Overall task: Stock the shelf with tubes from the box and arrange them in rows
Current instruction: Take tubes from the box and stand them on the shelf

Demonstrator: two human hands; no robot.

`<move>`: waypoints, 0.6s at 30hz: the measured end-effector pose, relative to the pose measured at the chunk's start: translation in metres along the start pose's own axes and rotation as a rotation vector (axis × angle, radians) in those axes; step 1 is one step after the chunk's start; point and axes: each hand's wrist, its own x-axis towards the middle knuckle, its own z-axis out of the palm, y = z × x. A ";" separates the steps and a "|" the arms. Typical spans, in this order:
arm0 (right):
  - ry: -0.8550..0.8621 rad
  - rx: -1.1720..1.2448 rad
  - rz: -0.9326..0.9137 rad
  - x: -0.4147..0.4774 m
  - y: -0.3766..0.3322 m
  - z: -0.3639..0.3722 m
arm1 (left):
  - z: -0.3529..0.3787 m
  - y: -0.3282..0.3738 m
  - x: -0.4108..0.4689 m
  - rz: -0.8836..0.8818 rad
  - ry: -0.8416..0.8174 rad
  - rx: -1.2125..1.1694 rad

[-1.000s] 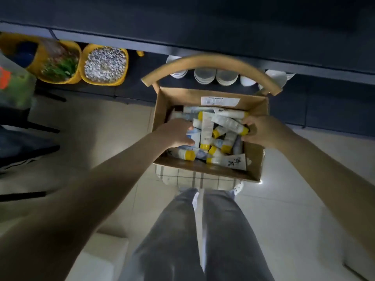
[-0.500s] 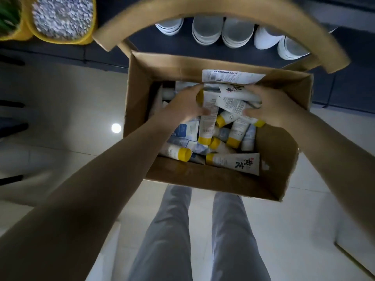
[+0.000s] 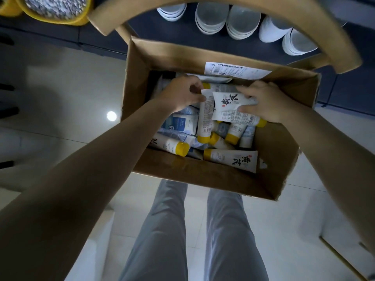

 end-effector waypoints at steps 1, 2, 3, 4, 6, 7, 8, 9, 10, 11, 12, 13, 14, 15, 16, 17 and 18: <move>-0.005 -0.033 0.002 0.002 -0.003 0.001 | -0.001 -0.001 -0.002 -0.009 -0.005 -0.017; -0.012 -0.062 0.003 0.004 -0.005 0.002 | -0.002 -0.002 -0.003 -0.022 -0.011 -0.035; -0.016 -0.094 0.001 0.005 -0.008 0.004 | -0.003 -0.004 -0.005 -0.032 -0.015 -0.052; -0.018 -0.123 -0.003 0.005 -0.010 0.006 | -0.004 -0.005 -0.006 -0.040 -0.014 -0.065; -0.015 -0.174 -0.014 0.005 -0.014 0.010 | -0.006 -0.007 -0.008 -0.046 -0.006 -0.080; -0.008 -0.192 -0.021 0.005 -0.016 0.013 | -0.007 -0.009 -0.010 -0.047 -0.003 -0.086; -0.002 -0.198 -0.025 0.005 -0.018 0.016 | -0.007 -0.010 -0.011 -0.051 0.002 -0.096; 0.002 -0.196 -0.028 0.005 -0.019 0.018 | -0.007 -0.012 -0.012 -0.058 0.008 -0.112; 0.000 -0.191 -0.034 0.004 -0.020 0.021 | -0.006 -0.013 -0.014 -0.062 0.012 -0.134; -0.006 -0.185 -0.045 0.003 -0.020 0.023 | -0.006 -0.014 -0.016 -0.062 0.009 -0.165; -0.014 -0.176 -0.058 0.002 -0.020 0.024 | -0.005 -0.015 -0.018 -0.063 -0.006 -0.199; -0.015 -0.162 -0.068 0.001 -0.020 0.025 | -0.005 -0.016 -0.019 -0.067 -0.027 -0.228; -0.005 -0.145 -0.072 -0.001 -0.020 0.024 | -0.005 -0.016 -0.020 -0.066 -0.049 -0.239; 0.016 -0.130 -0.070 -0.003 -0.021 0.023 | -0.006 -0.015 -0.021 -0.062 -0.065 -0.227; 0.044 -0.121 -0.068 -0.005 -0.020 0.022 | -0.007 -0.014 -0.021 -0.056 -0.073 -0.198; 0.071 -0.119 -0.066 -0.007 -0.021 0.021 | -0.008 -0.013 -0.022 -0.052 -0.078 -0.172; 0.096 -0.124 -0.065 -0.009 -0.021 0.020 | -0.008 -0.012 -0.023 -0.052 -0.081 -0.157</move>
